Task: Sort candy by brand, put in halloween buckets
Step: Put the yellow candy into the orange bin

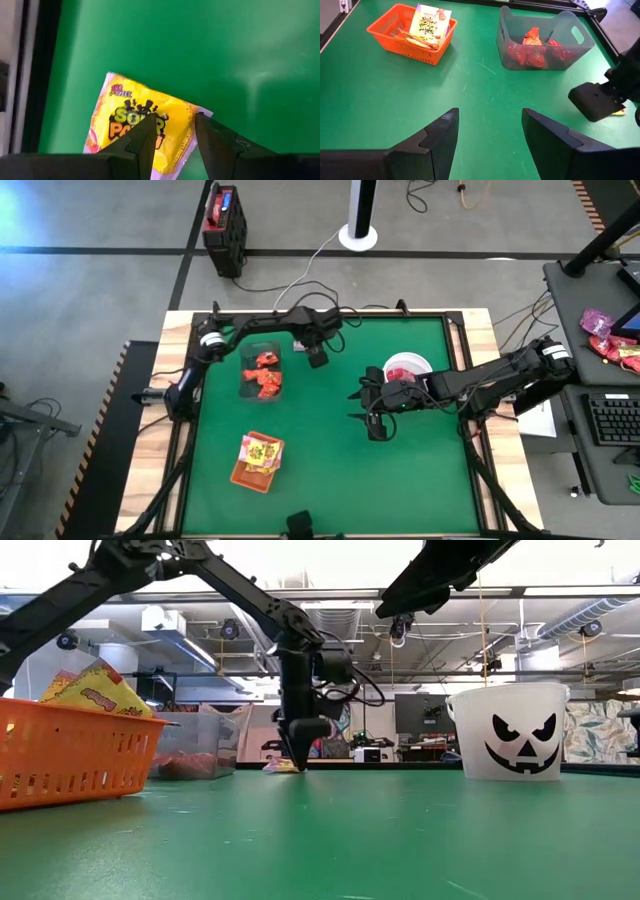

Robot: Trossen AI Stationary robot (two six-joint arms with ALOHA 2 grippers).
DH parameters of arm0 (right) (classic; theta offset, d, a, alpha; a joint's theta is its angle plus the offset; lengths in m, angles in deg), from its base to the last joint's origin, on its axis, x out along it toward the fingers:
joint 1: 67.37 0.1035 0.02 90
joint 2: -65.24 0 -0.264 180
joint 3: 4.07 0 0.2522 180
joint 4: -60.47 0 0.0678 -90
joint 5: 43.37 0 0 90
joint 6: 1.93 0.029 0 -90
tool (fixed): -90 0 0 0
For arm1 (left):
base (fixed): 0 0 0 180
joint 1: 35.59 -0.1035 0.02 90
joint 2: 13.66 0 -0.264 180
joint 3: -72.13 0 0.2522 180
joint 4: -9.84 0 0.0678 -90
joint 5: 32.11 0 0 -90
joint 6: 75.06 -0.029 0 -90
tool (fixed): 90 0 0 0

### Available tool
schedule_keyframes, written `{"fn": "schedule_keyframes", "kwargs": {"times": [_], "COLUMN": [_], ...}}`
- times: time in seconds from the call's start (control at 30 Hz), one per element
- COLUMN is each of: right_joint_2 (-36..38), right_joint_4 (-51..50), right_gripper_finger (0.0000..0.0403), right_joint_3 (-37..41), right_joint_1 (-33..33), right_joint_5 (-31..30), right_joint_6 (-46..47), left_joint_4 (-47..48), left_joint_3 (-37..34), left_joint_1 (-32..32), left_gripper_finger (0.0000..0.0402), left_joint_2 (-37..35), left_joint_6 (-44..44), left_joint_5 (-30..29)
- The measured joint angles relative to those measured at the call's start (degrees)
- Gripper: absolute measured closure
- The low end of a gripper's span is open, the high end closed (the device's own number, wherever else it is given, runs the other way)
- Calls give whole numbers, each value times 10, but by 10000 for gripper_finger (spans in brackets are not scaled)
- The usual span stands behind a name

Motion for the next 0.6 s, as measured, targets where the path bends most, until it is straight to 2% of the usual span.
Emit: {"fn": "schedule_keyframes", "kwargs": {"times": [0.4,0.47,0.57,0.6], "right_joint_2": [0,0,0,0], "right_joint_4": [-3,-3,-5,-7], "right_gripper_finger": [193,193,193,193], "right_joint_3": [0,0,0,0], "right_joint_1": [0,0,0,0], "right_joint_5": [0,0,0,0], "right_joint_6": [0,0,6,6], "left_joint_4": [1,0,-1,-2], "left_joint_3": [12,12,11,11], "left_joint_1": [-3,-4,-3,-3], "left_gripper_finger": [289,314,380,390], "left_joint_2": [21,21,21,21], "left_joint_6": [-7,-7,-7,-5], "left_joint_5": [8,17,31,32]}}
